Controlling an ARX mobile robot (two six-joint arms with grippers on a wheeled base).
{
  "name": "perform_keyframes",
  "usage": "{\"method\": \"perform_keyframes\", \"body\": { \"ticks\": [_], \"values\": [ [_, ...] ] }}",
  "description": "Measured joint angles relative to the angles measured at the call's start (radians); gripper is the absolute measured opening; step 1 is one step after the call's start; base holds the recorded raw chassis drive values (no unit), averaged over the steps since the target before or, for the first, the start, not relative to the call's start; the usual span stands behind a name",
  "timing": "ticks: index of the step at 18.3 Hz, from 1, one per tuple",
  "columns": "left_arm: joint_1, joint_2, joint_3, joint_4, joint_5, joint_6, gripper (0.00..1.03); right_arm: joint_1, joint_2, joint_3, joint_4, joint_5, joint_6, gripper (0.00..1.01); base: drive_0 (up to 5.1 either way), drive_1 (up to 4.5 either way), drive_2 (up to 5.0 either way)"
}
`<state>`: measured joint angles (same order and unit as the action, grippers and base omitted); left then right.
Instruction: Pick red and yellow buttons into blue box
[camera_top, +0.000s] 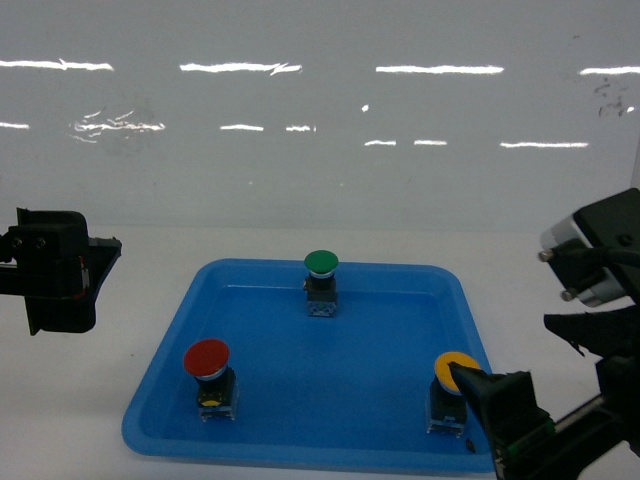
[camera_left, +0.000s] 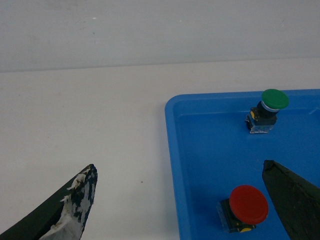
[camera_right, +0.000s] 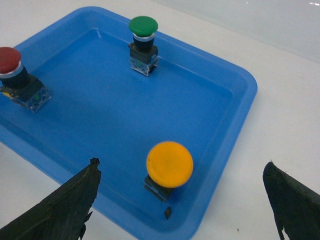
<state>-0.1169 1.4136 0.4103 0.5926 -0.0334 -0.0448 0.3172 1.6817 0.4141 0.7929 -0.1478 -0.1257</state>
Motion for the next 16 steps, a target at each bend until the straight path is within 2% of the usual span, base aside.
{"method": "perform_keyframes", "body": {
  "ticks": [5,11,16],
  "values": [
    [0.000,0.000,0.000,0.000,0.000,0.000,0.98,0.003,0.102,0.102,-0.013,-0.020,-0.031,0.98,0.0,0.00,0.0],
    [0.000,0.000,0.000,0.000,0.000,0.000,0.98,-0.031,0.282,0.295,-0.120,-0.092,-0.098,0.98,0.0,0.00,0.0],
    [0.000,0.000,0.000,0.000,0.000,0.000,0.98,-0.012,0.380,0.425,-0.220,-0.141,-0.168,0.98,0.0,0.00,0.0]
  ]
}}
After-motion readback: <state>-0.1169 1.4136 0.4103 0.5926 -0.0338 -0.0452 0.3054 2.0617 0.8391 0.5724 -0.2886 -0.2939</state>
